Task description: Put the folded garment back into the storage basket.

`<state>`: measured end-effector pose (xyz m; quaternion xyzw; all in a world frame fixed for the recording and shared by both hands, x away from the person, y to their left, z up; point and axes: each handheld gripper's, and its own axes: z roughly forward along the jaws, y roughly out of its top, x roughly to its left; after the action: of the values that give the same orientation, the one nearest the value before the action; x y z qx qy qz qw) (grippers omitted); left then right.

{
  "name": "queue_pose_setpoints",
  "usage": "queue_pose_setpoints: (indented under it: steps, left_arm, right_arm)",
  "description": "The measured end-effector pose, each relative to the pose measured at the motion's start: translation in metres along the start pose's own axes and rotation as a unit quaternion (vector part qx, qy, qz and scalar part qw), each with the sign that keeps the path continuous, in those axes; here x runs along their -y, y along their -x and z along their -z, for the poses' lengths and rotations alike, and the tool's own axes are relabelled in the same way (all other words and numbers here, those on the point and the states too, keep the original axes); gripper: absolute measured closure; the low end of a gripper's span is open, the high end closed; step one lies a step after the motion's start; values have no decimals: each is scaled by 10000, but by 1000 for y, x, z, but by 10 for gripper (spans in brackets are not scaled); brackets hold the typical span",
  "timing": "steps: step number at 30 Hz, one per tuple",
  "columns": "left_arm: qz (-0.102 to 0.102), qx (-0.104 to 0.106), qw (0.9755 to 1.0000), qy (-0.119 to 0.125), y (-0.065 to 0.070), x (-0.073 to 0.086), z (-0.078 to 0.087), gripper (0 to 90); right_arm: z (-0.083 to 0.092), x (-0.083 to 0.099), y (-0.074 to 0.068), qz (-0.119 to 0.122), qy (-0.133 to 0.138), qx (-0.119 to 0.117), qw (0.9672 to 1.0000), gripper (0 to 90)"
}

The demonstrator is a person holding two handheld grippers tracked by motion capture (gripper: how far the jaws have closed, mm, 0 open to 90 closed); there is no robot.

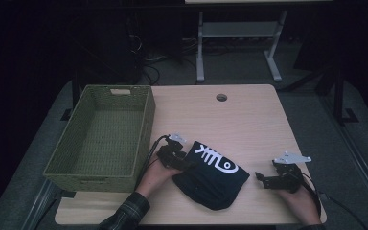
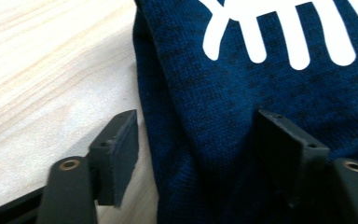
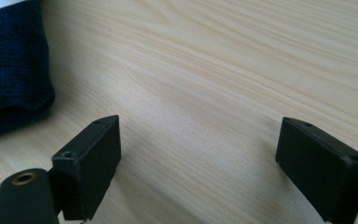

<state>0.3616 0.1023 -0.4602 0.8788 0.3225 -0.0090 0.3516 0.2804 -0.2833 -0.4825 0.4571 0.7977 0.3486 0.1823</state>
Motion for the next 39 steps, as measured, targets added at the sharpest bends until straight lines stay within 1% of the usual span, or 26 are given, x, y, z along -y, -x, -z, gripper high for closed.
queue_pose_setpoints:
  steps: [1, 2, 3, 4, 5, 6, 7, 10, 11, 14, 15, 17, 18, 19, 25, 28, 30, 31, 33, 37, 39]
  left_arm:
    - [31, 93, 10000, -7, 0, 0, 0, 377]
    - [31, 93, 10000, -7, 0, 0, 0, 397]
    - [114, 220, 9997, -22, 0, 0, 0, 432]
    - [114, 220, 9997, -22, 0, 0, 0, 475]
    - [171, 320, 9993, -20, -1, 0, 0, 475]
    - [200, 374, 9991, -8, -1, 0, -1, 539]
    - [231, 425, 9988, -32, -2, 0, -1, 539]
    - [327, 554, 9979, -89, -3, -1, -2, 612]
    - [346, 606, 9975, -116, -4, -2, -2, 653]
    - [329, 618, 9974, -180, -2, -4, -2, 710]
    - [193, 538, 9980, -264, 1, -7, -2, 725]
    - [181, 503, 9981, -295, 2, -8, -2, 744]
    - [111, 459, 9983, -341, 3, -10, -1, 744]
    - [91, 443, 9984, -353, 4, -11, -1, 753]
    - [84, 413, 9986, -304, 9, -16, 4, 766]
    - [39, 405, 9987, -312, 12, -21, 9, 766]
    - [59, 415, 9987, -297, 17, -25, 15, 766]
    - [59, 415, 9987, -297, 17, -25, 15, 766]
    - [55, 364, 9989, -295, 21, -27, 19, 766]
    - [103, 370, 9988, -301, 25, -30, 25, 766]
    - [70, 363, 9988, -323, 26, -34, 30, 766]
  right_arm:
    - [0, 0, 0, -7, -1, 0, 10000, 137]
    - [0, 0, 0, -7, -1, 0, 10000, 137]
    - [0, 0, 0, -12, 0, 2, 10000, 137]
    - [0, 0, 0, -12, 0, 2, 10000, 137]
    - [0, 0, 0, -10, 0, 2, 10000, 137]
    - [0, 0, 0, -9, 1, 2, 10000, 136]
    - [0, 0, 0, -9, 1, 2, 10000, 136]
    - [0, 0, 0, -10, 1, 2, 10000, 137]
    - [0, 0, 0, -9, 1, 2, 10000, 137]
    - [0, 0, 0, -10, 0, 2, 10000, 137]
    - [0, 0, 0, -9, 1, 3, 10000, 137]
    - [0, 0, 0, -9, 1, 2, 10000, 137]
    - [0, 0, 0, -10, 0, 2, 10000, 137]
    - [0, 0, 0, -11, -2, 2, 10000, 137]
    - [0, 0, 0, -12, -3, 2, 10000, 137]
    - [0, 0, 0, 6, -2, 0, 10000, 136]
    - [0, 0, 0, 28, -3, -12, 10000, 137]
    - [0, 0, 0, 28, -3, -12, 10000, 137]
    - [0, 0, 0, 32, 0, -15, 10000, 137]
    - [0, 0, 0, 34, 0, -15, 10000, 137]
    - [0, 0, 0, 30, -1, -15, 10000, 137]
